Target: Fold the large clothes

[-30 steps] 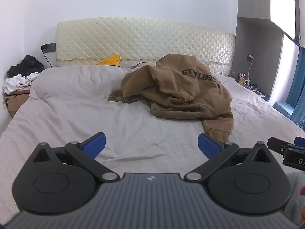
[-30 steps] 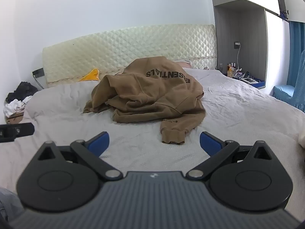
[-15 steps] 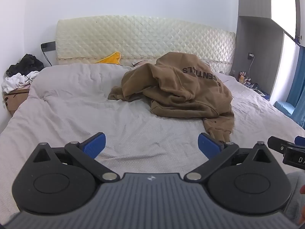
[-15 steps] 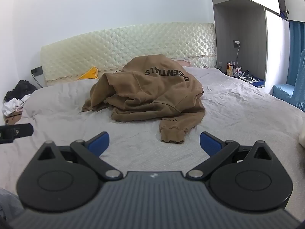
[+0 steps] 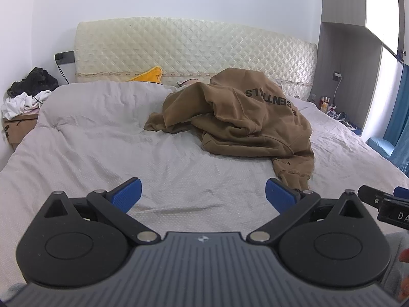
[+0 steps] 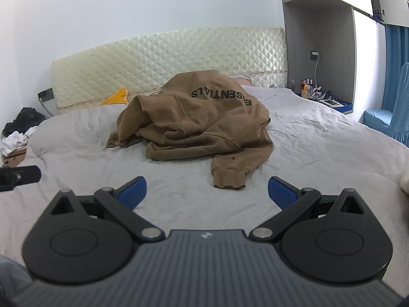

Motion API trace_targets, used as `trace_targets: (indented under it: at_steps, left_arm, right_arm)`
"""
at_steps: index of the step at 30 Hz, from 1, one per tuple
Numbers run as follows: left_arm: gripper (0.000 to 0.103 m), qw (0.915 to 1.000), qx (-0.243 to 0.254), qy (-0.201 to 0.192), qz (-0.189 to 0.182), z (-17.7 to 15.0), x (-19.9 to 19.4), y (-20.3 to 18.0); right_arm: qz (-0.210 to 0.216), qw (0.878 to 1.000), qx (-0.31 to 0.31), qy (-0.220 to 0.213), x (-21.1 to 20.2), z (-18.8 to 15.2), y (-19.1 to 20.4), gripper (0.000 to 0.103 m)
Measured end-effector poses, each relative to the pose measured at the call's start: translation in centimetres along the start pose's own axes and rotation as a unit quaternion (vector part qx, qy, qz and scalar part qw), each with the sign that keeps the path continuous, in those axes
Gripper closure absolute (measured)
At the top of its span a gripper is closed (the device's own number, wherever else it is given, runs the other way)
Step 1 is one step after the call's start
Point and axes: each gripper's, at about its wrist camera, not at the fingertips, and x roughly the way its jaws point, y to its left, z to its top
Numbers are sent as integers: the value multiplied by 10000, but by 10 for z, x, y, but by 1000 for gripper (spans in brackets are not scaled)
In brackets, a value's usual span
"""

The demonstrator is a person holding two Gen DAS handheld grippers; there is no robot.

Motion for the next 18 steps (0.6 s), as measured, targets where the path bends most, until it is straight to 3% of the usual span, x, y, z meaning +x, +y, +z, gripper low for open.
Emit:
trace_targets:
  at_steps: [18]
  left_arm:
    - [0, 10000, -35, 31, 61, -2, 2, 3]
  right_arm:
    - [11, 10000, -17, 38, 4, -1, 1, 0]
